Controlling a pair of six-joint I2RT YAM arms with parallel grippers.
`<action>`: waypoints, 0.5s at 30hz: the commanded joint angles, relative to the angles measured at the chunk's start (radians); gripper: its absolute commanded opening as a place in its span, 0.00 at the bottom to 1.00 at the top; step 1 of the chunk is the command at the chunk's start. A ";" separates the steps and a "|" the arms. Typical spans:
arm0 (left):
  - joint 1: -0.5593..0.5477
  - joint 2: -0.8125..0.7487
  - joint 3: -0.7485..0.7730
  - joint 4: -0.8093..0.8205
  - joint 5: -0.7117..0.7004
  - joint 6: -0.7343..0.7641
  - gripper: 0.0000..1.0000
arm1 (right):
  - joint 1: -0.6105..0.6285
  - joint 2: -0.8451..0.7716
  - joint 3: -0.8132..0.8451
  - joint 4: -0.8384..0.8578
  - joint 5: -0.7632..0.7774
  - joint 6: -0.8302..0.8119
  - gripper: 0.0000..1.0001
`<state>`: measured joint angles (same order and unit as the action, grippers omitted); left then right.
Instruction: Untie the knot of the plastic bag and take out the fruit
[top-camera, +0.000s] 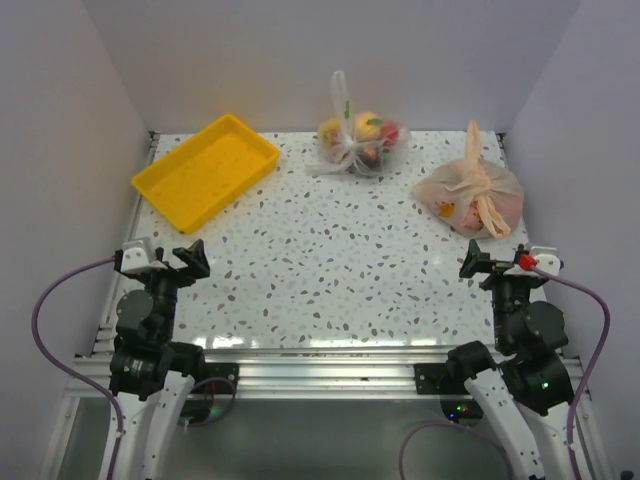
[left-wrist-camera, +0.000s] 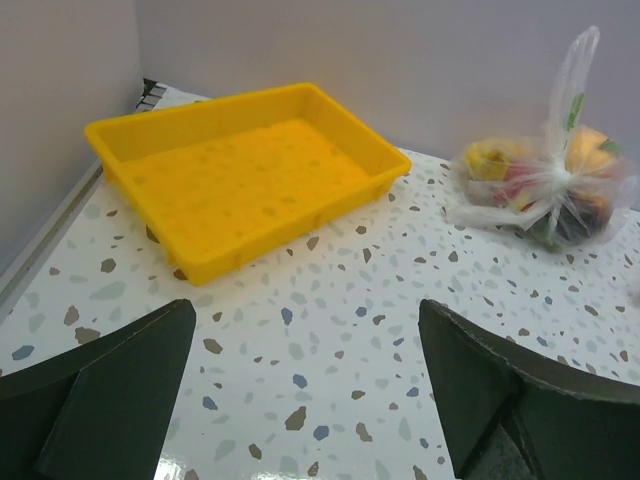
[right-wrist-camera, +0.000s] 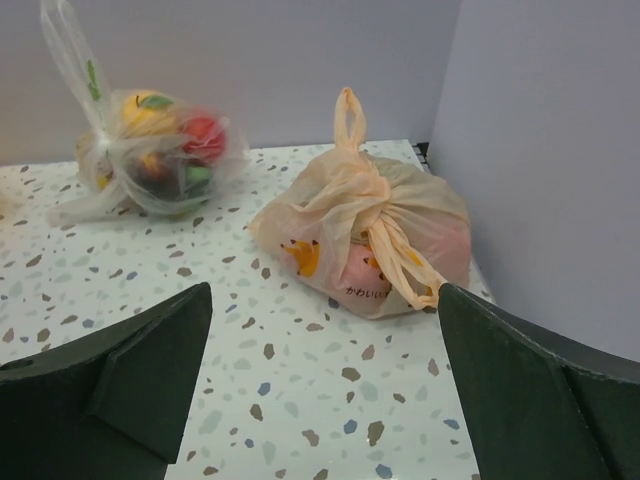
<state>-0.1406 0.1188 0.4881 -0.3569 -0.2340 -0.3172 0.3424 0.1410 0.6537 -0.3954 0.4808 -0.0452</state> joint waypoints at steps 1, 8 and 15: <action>-0.005 0.012 0.014 0.049 0.013 0.026 1.00 | 0.004 -0.015 0.003 0.043 -0.004 0.004 0.99; -0.007 0.005 0.018 0.041 0.005 0.024 1.00 | 0.004 0.070 0.047 0.017 -0.025 0.018 0.99; -0.005 -0.027 0.010 0.041 -0.001 0.026 1.00 | 0.004 0.181 0.118 0.000 -0.047 0.072 0.99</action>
<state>-0.1406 0.1123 0.4881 -0.3580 -0.2352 -0.3172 0.3424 0.2794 0.7208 -0.4061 0.4648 -0.0238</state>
